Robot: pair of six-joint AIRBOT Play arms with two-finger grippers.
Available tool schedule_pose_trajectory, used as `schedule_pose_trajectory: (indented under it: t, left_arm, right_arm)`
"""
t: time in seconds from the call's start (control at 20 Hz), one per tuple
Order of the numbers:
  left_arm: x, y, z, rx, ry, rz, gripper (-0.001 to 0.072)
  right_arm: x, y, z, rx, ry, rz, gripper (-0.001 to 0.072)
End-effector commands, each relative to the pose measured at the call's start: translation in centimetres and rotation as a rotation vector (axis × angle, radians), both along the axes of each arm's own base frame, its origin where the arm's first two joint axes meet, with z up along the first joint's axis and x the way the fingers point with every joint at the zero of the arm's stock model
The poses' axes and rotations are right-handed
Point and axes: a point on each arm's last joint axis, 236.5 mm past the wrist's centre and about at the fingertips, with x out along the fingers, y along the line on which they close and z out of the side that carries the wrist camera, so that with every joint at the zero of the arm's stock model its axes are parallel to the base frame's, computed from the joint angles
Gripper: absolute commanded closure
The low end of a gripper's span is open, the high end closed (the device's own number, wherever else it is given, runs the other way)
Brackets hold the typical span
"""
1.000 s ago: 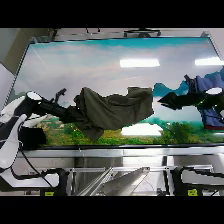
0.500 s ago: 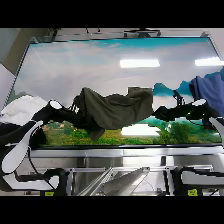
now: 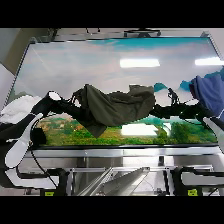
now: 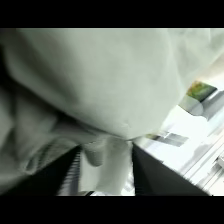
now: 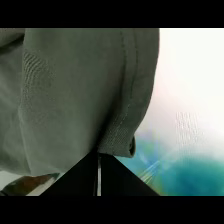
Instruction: Fold the shirts.
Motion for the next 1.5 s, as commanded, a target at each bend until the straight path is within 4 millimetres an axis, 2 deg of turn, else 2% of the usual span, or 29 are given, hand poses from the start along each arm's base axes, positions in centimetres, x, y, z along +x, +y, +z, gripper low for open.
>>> schedule_pose_trajectory:
  t: [0.0, 0.15, 0.4, 0.5, 0.6, 0.75, 0.85, 1.0, 1.05, 1.1, 1.15, 1.25, 1.4, 1.45]
  left_arm:
    - [0.9, 1.0, 0.2, 0.006, -0.016, 0.02, 0.0482]
    - [1.2, 0.2, 0.1, 0.006, -0.053, 0.002, 0.0482]
    - [0.2, -2.1, -0.1, 0.009, -0.065, -0.067, 0.0481]
    - [-0.4, -1.8, -0.6, 0.023, -0.043, -0.084, 0.0481]
    - [-1.2, -0.3, -1.4, 0.07, -0.005, -0.105, 0.0482]
    - [-1.1, 0.7, -1.7, 0.074, 0.01, -0.075, 0.0482]
    - [-1.5, 1.1, -0.7, 0.057, 0.038, -0.091, 0.0481]
    - [-0.3, 2.6, 1.6, 0.034, 0.032, -0.072, 0.0458]
    - [-0.2, 2.9, 1.7, 0.032, 0.033, -0.06, 0.0338]
    - [-0.4, 2.8, 1.5, 0.028, 0.043, -0.05, 0.0001]
    - [-0.8, 2.6, 0.9, 0.033, 0.06, -0.037, -0.0013]
    - [-1.0, 1.9, -0.2, 0.049, 0.047, -0.037, -0.0008]
    - [-0.2, 0.5, -1.4, 0.078, -0.018, -0.034, 0.0195]
    - [0.0, 0.0, -1.8, 0.088, -0.042, -0.035, 0.0205]
  right_arm:
    - [0.3, 0.1, 0.1, 0.005, -0.007, -0.008, 0.0692]
    - [0.3, 0.2, 0.1, 0.006, -0.007, -0.008, 0.0692]
    - [0.2, 0.2, 0.1, 0.008, -0.005, -0.006, 0.0692]
    - [0.2, 0.2, 0.1, 0.008, -0.005, -0.005, 0.0692]
    - [0.1, 0.3, 0.2, 0.012, -0.002, 0.0, 0.0692]
    - [0.1, 0.3, 0.2, 0.012, -0.002, -0.001, 0.0692]
    - [0.1, 0.3, 0.2, 0.013, -0.002, -0.001, 0.0692]
    - [0.1, 0.3, 0.2, 0.013, -0.002, -0.001, 0.0692]
    - [0.1, 0.3, 0.2, 0.013, -0.002, -0.001, 0.0692]
    - [0.1, 0.3, 0.2, 0.013, -0.002, 0.0, 0.0692]
    - [0.1, 0.3, 0.2, 0.013, -0.002, 0.0, 0.0692]
    - [0.1, 0.3, 0.2, 0.013, -0.002, 0.0, 0.0692]
    - [0.1, 0.3, 0.2, 0.013, -0.002, 0.0, 0.0692]
    - [0.1, 0.3, 0.2, 0.013, -0.002, 0.0, 0.0692]
